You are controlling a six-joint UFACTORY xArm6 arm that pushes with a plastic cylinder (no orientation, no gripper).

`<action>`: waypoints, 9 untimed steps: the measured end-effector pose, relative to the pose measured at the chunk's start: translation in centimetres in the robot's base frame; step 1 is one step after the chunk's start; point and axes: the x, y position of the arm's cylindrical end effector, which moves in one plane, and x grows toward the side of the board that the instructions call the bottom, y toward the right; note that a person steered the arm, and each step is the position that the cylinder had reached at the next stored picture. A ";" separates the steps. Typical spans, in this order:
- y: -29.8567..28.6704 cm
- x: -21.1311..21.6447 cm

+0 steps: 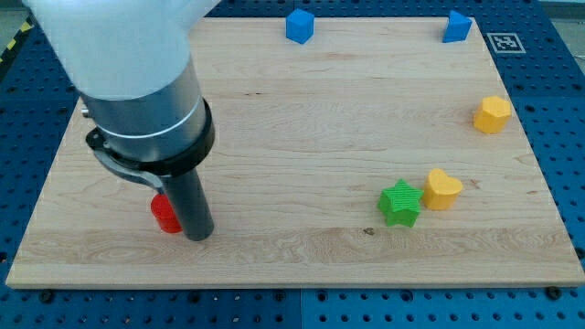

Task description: Slide the red circle to the bottom left

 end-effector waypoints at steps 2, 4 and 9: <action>1.5 -3.0; -1.2 -3.6; -3.8 -3.3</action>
